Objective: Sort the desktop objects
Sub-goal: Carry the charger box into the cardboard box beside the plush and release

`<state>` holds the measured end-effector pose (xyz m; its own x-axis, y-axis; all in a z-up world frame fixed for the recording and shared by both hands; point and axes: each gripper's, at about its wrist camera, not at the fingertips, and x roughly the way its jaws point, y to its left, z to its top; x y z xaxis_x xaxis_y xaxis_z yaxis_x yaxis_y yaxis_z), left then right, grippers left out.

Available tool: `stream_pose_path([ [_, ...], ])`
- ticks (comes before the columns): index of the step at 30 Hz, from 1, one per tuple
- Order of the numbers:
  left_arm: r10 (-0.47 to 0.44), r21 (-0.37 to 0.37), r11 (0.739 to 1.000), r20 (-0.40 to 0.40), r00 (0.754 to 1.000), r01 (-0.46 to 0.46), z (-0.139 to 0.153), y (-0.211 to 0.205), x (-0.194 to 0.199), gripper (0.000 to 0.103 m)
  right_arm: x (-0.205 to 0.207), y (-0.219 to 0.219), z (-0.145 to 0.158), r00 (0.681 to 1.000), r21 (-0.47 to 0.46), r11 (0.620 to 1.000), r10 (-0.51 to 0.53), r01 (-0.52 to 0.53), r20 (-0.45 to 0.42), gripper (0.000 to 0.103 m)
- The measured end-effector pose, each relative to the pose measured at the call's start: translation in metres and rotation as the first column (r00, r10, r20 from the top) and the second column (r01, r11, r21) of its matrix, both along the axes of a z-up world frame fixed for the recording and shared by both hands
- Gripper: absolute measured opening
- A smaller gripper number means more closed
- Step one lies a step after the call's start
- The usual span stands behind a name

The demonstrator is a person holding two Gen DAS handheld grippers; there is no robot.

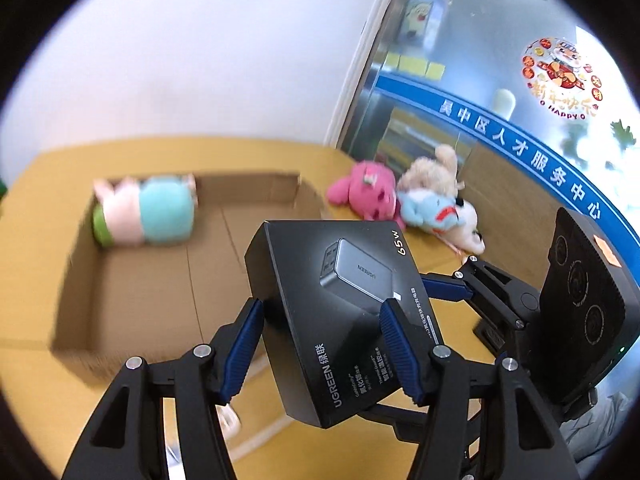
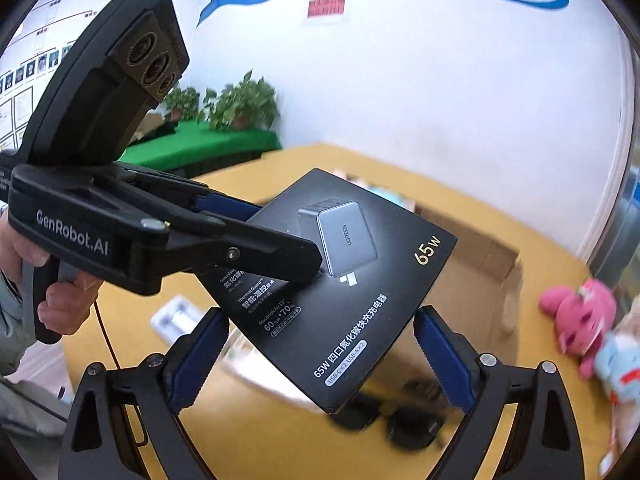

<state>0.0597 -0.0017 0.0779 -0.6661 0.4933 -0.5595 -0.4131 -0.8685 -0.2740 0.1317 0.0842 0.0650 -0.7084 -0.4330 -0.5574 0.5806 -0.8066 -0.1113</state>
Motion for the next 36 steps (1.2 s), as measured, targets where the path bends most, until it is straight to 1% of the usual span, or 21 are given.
stream_pose_path([
  [4,-0.006,0.005,1.000,-0.059,0.998,0.006,0.031,-0.005,-0.023,0.060,-0.028,-0.002,0.033,0.998,0.000,1.000,-0.008,0.008,-0.064,0.094],
  [7,0.002,-0.025,1.000,-0.099,0.995,-0.004,0.050,-0.005,-0.039,0.060,-0.049,-0.002,0.054,0.995,-0.008,1.000,-0.004,0.003,-0.097,0.094],
  [9,0.008,-0.027,1.000,-0.121,0.993,-0.011,0.063,-0.007,-0.051,0.060,-0.062,-0.003,0.067,0.994,-0.008,1.000,-0.003,0.002,-0.113,0.094],
  [13,0.010,-0.021,1.000,-0.139,0.990,-0.013,0.081,-0.011,-0.079,0.060,-0.095,-0.002,0.087,0.991,-0.012,1.000,-0.006,0.005,-0.130,0.094],
  [17,0.021,-0.044,0.999,-0.138,0.990,-0.027,0.089,-0.010,-0.113,0.060,-0.132,0.001,0.094,0.994,-0.034,0.999,-0.012,0.008,-0.109,0.094],
  [22,0.039,-0.028,0.999,-0.121,0.992,-0.043,0.086,-0.012,-0.153,0.060,-0.180,0.006,0.092,0.997,-0.039,0.999,-0.020,0.017,-0.074,0.094],
  [25,0.047,-0.032,0.998,-0.112,0.993,-0.051,0.081,-0.012,-0.174,0.060,-0.207,0.008,0.087,0.999,-0.045,0.999,-0.020,0.018,-0.051,0.094],
  [29,0.054,-0.040,0.998,-0.069,0.996,-0.057,0.067,-0.013,-0.211,0.060,-0.248,0.013,0.075,1.000,-0.053,0.998,-0.017,0.017,-0.002,0.094],
  [33,0.064,-0.058,0.996,-0.007,0.998,-0.065,0.041,-0.012,-0.249,0.060,-0.292,0.018,0.050,0.998,-0.053,0.998,-0.018,0.022,0.062,0.094],
  [36,0.061,-0.059,0.997,0.068,0.996,-0.057,0.009,-0.011,-0.279,0.060,-0.324,0.023,0.021,0.990,-0.041,0.999,-0.030,0.036,0.135,0.094],
])
